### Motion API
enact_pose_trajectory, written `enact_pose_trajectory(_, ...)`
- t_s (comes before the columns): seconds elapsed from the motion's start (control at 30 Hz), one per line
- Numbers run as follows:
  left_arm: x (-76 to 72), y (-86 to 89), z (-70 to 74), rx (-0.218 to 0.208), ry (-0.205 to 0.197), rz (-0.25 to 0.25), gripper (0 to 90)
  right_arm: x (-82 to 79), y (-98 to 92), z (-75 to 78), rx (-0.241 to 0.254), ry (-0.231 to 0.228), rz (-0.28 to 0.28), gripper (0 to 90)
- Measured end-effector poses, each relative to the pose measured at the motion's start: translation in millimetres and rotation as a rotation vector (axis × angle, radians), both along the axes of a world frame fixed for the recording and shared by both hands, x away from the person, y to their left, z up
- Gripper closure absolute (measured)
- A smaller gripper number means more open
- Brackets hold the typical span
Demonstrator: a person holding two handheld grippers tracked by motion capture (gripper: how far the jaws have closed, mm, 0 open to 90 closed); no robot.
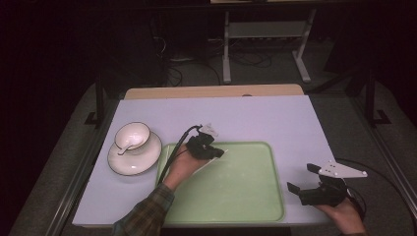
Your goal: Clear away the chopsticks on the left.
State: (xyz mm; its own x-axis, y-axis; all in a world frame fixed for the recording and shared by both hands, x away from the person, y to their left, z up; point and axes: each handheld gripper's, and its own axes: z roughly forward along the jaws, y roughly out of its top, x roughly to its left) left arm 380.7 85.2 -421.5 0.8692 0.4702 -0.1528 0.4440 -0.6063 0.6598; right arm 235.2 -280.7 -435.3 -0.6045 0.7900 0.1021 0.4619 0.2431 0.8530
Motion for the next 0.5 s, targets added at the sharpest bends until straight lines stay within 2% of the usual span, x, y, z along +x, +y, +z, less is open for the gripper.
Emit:
enact_pose_trajectory(0.27,15.8,-22.0,-10.2,0.016,0.009,0.001,89.8,0.1,0.4,0.3,0.002,-0.002,0.003,0.0)
enact_pose_trajectory(0.5,22.7,-25.1,-14.6,0.034,0.005,0.021,89.8,-0.1,-0.5,0.4,0.004,-0.002,0.003,0.0)
